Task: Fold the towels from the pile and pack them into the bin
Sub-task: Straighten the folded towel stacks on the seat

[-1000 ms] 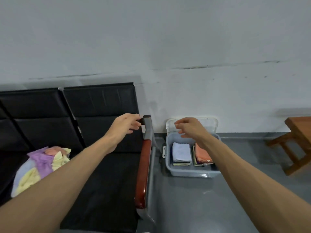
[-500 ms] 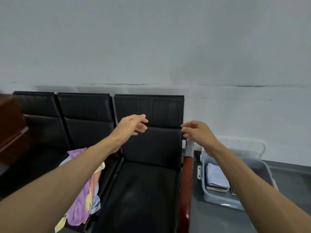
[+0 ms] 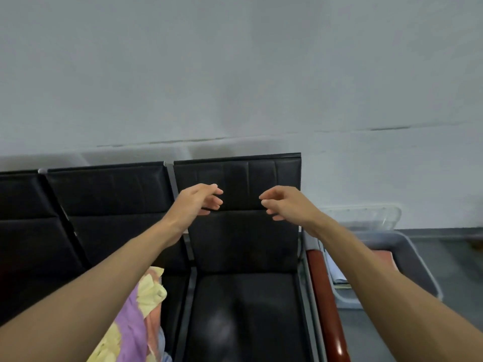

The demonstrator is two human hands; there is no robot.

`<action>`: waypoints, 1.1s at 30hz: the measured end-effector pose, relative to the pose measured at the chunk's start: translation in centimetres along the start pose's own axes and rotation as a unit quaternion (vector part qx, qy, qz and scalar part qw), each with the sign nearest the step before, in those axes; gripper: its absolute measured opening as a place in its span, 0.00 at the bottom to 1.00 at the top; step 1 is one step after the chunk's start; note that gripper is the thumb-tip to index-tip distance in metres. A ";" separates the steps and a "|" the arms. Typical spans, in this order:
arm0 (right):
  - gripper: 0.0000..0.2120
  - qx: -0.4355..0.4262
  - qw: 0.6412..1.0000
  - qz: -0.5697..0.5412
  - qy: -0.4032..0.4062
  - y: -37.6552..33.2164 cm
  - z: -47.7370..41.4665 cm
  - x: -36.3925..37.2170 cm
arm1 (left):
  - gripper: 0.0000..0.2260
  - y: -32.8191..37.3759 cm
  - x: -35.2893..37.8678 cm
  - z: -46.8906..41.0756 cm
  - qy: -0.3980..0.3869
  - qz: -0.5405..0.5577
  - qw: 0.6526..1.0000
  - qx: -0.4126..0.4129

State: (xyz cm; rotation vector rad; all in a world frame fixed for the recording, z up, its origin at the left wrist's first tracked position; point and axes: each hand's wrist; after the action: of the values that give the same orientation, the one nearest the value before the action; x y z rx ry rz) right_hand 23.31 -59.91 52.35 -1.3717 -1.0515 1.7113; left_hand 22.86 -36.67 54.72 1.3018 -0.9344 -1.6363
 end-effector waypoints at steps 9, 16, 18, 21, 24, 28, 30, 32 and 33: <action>0.10 -0.054 0.998 0.018 -0.011 5.0 -0.9 2.3 | 0.12 -4.9 1.7 0.4 0.037 -0.001 0.999 0.016; 0.05 -0.019 1.000 0.019 0.009 15.2 -1.9 12.6 | 0.10 -20.2 3.8 -1.4 0.026 0.006 1.000 -0.010; 0.04 -0.014 0.999 0.029 0.024 18.9 -2.7 16.4 | 0.08 -26.6 4.9 -2.3 0.040 -0.009 0.999 0.000; 0.08 -0.020 0.995 0.095 0.034 24.9 -3.5 22.6 | 0.05 -36.3 7.0 -3.7 0.049 -0.037 0.998 0.012; 0.11 -0.013 0.992 0.121 0.024 32.5 -4.2 27.9 | 0.04 -45.3 9.3 -4.9 0.040 -0.024 0.999 0.024; 0.14 -0.018 0.991 0.133 0.005 40.2 -5.5 32.3 | 0.06 -54.0 10.7 -6.4 0.046 -0.069 0.996 0.040; 0.14 -0.030 0.990 0.139 0.009 43.2 -6.2 34.0 | 0.07 -57.4 11.3 -7.0 0.049 -0.080 0.994 0.052; 0.14 -0.051 0.988 0.143 0.028 45.5 -6.6 35.7 | 0.07 -59.9 11.7 -7.2 0.053 -0.079 0.993 0.072; 0.13 -0.058 0.987 0.141 0.041 46.3 -6.8 36.2 | 0.07 -60.6 11.8 -7.3 0.051 -0.073 0.993 0.078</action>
State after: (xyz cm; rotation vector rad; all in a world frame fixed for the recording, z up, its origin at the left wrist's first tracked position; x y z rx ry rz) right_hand 21.40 -46.58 -5.30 -1.7194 -0.9595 1.7971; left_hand 19.34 -24.70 -6.23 1.5782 -0.9383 -1.6152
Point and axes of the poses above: each hand's wrist, its own z-axis away from the middle knuckle, its own x-axis out of the palm, y = z × x, and after that the axes turned 3 degrees about -x, right-handed
